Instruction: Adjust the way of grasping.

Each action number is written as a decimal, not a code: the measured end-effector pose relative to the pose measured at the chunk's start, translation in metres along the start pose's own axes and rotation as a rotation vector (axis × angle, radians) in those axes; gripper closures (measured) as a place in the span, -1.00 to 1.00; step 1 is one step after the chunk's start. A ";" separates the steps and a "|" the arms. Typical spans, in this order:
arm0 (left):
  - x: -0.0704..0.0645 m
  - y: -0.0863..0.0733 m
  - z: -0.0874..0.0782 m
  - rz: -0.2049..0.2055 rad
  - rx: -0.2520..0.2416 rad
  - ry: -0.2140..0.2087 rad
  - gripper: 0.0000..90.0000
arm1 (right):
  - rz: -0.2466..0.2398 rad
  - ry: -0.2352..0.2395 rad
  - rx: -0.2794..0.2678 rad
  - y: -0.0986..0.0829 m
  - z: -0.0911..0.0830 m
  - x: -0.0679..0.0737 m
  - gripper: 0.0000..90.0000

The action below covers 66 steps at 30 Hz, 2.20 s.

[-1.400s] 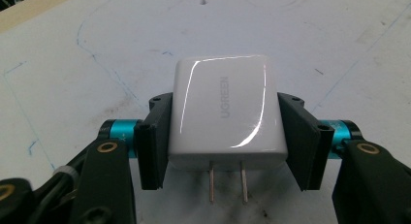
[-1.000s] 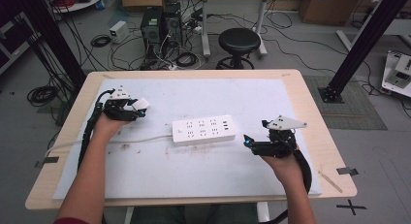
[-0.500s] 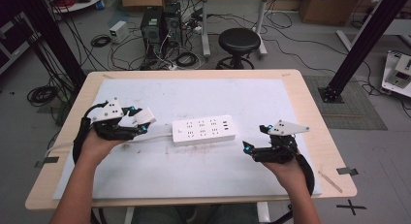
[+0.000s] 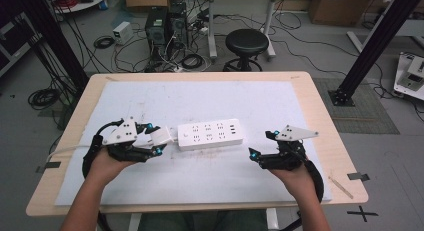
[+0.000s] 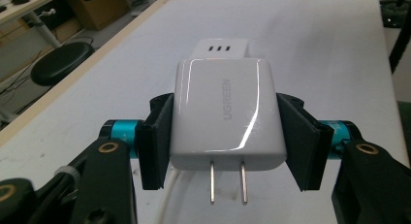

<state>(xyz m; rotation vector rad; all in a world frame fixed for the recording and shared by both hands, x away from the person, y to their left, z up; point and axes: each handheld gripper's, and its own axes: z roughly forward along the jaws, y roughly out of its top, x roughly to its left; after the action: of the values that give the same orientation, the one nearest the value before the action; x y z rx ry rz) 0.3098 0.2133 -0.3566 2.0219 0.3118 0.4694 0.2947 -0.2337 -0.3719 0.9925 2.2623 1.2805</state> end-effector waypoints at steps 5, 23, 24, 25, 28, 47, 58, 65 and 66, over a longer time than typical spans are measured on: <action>-0.025 0.004 0.010 0.050 0.001 -0.053 -0.06 | 0.025 0.055 0.007 -0.001 0.002 0.010 -0.63; -0.088 0.016 0.056 0.336 -0.045 -0.084 -0.06 | 0.170 0.408 0.008 -0.001 0.027 0.058 -0.63; -0.088 0.016 0.056 0.342 -0.043 -0.080 -0.06 | 0.183 0.432 -0.001 -0.001 0.029 0.059 -0.63; -0.090 0.016 0.058 0.355 -0.043 -0.078 -0.06 | 0.199 0.444 -0.004 -0.001 0.029 0.060 -0.63; -0.096 0.016 0.061 0.384 -0.055 -0.065 -0.06 | 0.230 0.498 -0.012 0.000 0.034 0.062 -0.63; -0.114 0.025 0.069 0.508 -0.112 -0.038 -0.06 | 0.353 0.735 -0.017 -0.005 0.067 0.072 -0.14; -0.114 0.024 0.072 0.522 -0.103 -0.036 -0.07 | 0.416 0.802 -0.006 -0.009 0.074 0.068 0.38; -0.103 0.024 0.069 0.393 -0.100 -0.006 -0.37 | 0.433 0.754 -0.009 -0.010 0.072 0.058 0.40; -0.101 0.024 0.067 0.380 -0.097 0.000 -0.42 | 0.437 0.740 -0.012 -0.011 0.069 0.055 0.40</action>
<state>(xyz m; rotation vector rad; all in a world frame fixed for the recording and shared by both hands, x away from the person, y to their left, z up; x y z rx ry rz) 0.2503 0.1085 -0.3838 1.9889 -0.0990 0.7046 0.2941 -0.1556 -0.4157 1.1926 2.6226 2.1289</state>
